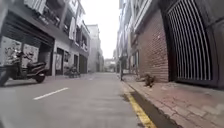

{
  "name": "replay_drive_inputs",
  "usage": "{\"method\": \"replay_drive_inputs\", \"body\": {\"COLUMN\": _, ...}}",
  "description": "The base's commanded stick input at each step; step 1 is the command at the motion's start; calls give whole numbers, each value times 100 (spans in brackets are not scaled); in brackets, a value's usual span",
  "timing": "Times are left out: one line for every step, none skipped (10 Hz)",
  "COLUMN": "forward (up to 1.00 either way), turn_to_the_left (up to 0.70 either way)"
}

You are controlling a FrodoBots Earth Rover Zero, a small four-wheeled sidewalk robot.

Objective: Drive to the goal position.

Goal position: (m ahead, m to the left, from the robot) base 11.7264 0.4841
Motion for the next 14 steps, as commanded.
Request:
{"method": "replay_drive_inputs", "body": {"forward": 46, "turn_to_the_left": 0}}
{"method": "replay_drive_inputs", "body": {"forward": 46, "turn_to_the_left": 0}}
{"method": "replay_drive_inputs", "body": {"forward": 46, "turn_to_the_left": 0}}
{"method": "replay_drive_inputs", "body": {"forward": 46, "turn_to_the_left": 0}}
{"method": "replay_drive_inputs", "body": {"forward": 46, "turn_to_the_left": 0}}
{"method": "replay_drive_inputs", "body": {"forward": 46, "turn_to_the_left": 0}}
{"method": "replay_drive_inputs", "body": {"forward": 46, "turn_to_the_left": 0}}
{"method": "replay_drive_inputs", "body": {"forward": 46, "turn_to_the_left": 0}}
{"method": "replay_drive_inputs", "body": {"forward": 46, "turn_to_the_left": 0}}
{"method": "replay_drive_inputs", "body": {"forward": 46, "turn_to_the_left": 0}}
{"method": "replay_drive_inputs", "body": {"forward": 46, "turn_to_the_left": -10}}
{"method": "replay_drive_inputs", "body": {"forward": 46, "turn_to_the_left": -34}}
{"method": "replay_drive_inputs", "body": {"forward": 46, "turn_to_the_left": -46}}
{"method": "replay_drive_inputs", "body": {"forward": 46, "turn_to_the_left": -22}}
